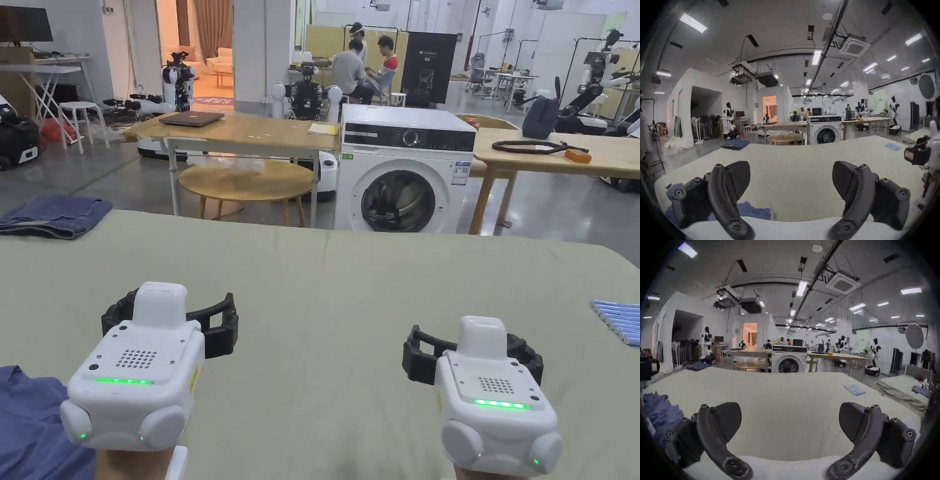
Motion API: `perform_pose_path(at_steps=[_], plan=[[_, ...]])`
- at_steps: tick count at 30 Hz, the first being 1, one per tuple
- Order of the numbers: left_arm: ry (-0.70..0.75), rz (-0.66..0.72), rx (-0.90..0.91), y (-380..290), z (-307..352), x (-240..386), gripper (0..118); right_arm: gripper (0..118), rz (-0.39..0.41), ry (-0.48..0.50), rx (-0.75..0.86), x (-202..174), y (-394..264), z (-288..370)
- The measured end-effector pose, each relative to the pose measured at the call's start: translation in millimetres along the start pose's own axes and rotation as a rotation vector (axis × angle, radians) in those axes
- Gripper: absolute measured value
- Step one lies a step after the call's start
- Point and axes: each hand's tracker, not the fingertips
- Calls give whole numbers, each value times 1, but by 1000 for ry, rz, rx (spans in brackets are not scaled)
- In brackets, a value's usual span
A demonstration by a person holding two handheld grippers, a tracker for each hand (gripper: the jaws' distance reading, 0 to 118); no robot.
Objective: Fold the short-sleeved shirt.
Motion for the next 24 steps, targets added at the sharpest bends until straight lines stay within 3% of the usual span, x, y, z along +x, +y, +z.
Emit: perform_pose_path(at_steps=[2, 3, 4, 5, 8, 12, 24], plan=[[7, 3, 0, 0, 1, 1, 82, 87, -27, 8, -4, 0, 1, 9], [22, -3, 8, -2, -4, -1, 60, 65, -34, 6, 2, -1, 1, 12], [33, -5, 15, -2, -4, -1, 35, 31, -31, -8, 11, -3, 1, 12], [35, -8, 15, -2, -5, -1, 35, 31, -17, -28, 18, -4, 1, 12], [47, -9, 5, 2, 1, 1, 10, 1, -28, -31, 33, -1, 3, 12], [28, 13, -4, 2, 1, 1, 0, 0, -64, -26, 43, 3, 8, 24], [79, 40, -55, 5, 8, -23, 0, 0, -49, 3, 23, -5, 22, 23]])
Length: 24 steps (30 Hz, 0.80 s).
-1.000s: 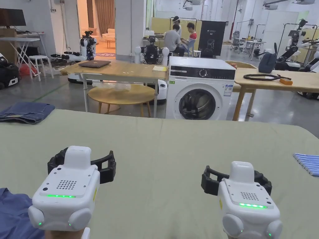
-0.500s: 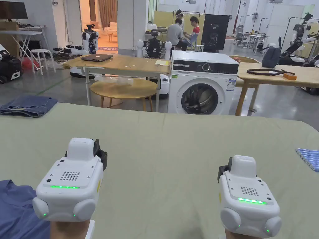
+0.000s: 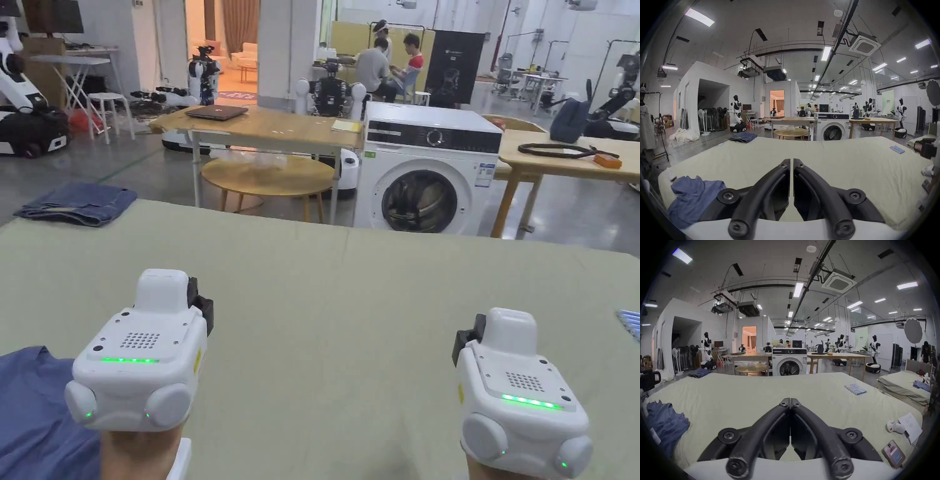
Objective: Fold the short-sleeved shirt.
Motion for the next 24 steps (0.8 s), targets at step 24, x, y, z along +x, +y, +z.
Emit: perform_pose_path(at_steps=[24], plan=[[285, 23, -377, -22, 51, -227, 0, 0, 63, 385, -77, -180, -2, -3]])
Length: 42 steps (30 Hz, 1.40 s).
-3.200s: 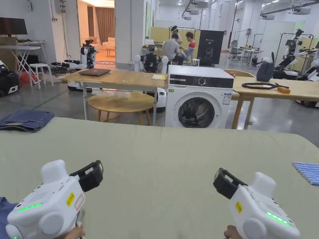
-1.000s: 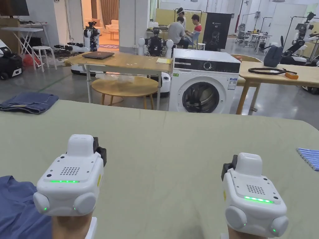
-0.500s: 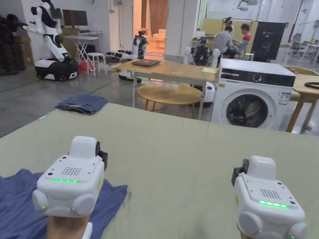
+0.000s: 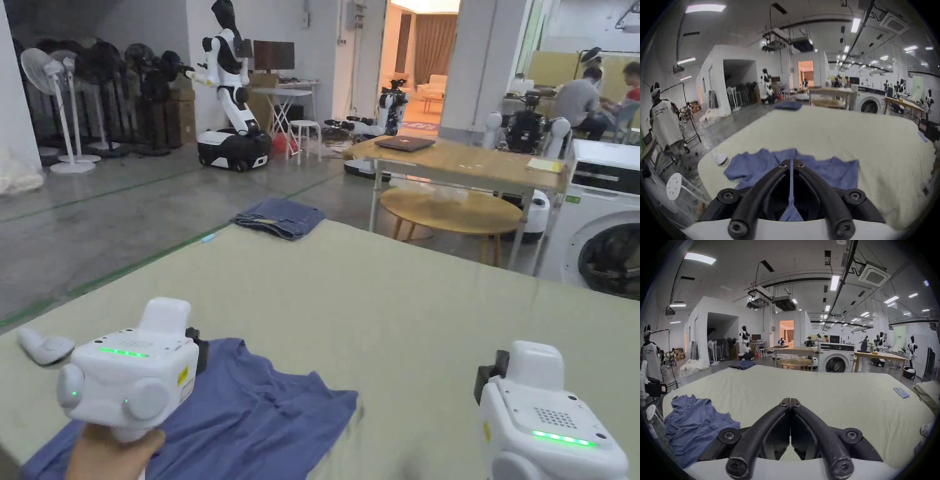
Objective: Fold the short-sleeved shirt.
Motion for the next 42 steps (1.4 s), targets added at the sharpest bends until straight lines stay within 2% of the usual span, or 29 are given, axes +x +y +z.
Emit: perform_pose_path(at_steps=[6, 7, 9, 11, 12, 17, 19, 21, 22, 24, 26, 30, 35, 42], plan=[[-84, 16, -204, -21, -28, -23, 0, 0, 20, 29, -44, -13, -10, -8], [-106, 19, -252, -24, -32, -21, 7, 0, 22, 33, -50, -14, -11, -8], [-128, 27, -327, -32, -48, -21, 30, 0, 27, 35, -61, -16, -14, -9], [-164, 60, -409, -43, -70, -23, 61, 0, 32, 34, -68, -16, -18, -9], [-159, 80, -454, -50, -82, -23, 72, 0, 36, 31, -73, -15, -19, -9], [-162, 99, -629, -83, -101, -5, 74, 0, 48, 21, -98, -8, -29, -13], [-136, -30, -580, -90, -103, 4, 74, 0, 51, 12, -109, -6, -28, -12], [-123, -104, -553, -89, -100, 13, 72, 0, 49, 4, -121, -3, -31, -14], [-137, -108, -550, -89, -99, 15, 65, 0, 47, 3, -125, -2, -31, -15], [-150, -93, -544, -84, -85, 19, 42, 0, 43, 0, -134, -1, -34, -15], [-99, -132, -514, -84, -84, 23, 0, 0, 44, -1, -138, -1, -34, -12], [-122, -119, -492, -89, -92, 8, 0, 0, 43, -4, -150, 0, -36, -11], [-160, -47, -356, -72, -82, 1, 0, 0, 24, -11, -148, 7, -37, -8], [-221, 16, -135, 3, -40, 10, 0, 0, -10, -56, -109, 31, -28, -3]])
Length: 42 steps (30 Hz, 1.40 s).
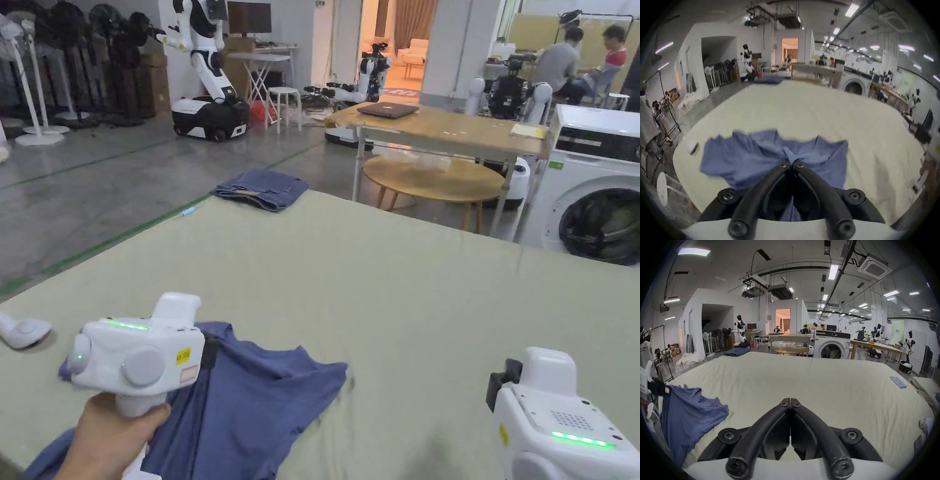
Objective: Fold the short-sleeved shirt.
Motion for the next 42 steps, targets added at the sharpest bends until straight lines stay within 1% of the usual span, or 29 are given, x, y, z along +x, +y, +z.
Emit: perform_pose_path(at_steps=[3, 5, 8, 11, 14, 19, 25, 31, 36, 39, 42], plan=[[-23, 7, 98, 34, 14, 16, 0, 0, -11, -22, 18, 14, 7, 5], [-42, -11, 141, 55, 21, 29, 0, 0, -20, -40, 33, 25, 11, 11], [-82, -16, 175, 83, 30, 52, 0, 0, -28, -66, 50, 41, 17, 19], [-162, -44, 209, 109, 35, 86, 0, 0, -38, -95, 63, 59, 22, 28], [-216, -99, 232, 126, 36, 129, 0, 0, -43, -126, 77, 78, 22, 35], [-366, -184, 239, 140, 34, 220, 0, 0, -60, -195, 90, 120, 14, 44], [-562, -251, 198, 121, 27, 340, 0, 0, -95, -280, 100, 169, 10, 71], [-742, -292, 128, 78, 22, 436, 0, 0, -121, -362, 97, 213, 7, 103], [-818, -361, 15, 25, 15, 476, 0, 0, -127, -415, 90, 242, -1, 120], [-830, -360, -14, -2, 8, 483, 0, 0, -135, -433, 82, 252, -8, 126], [-824, -321, -65, -20, 11, 483, 0, 0, -141, -439, 65, 255, -12, 134]])
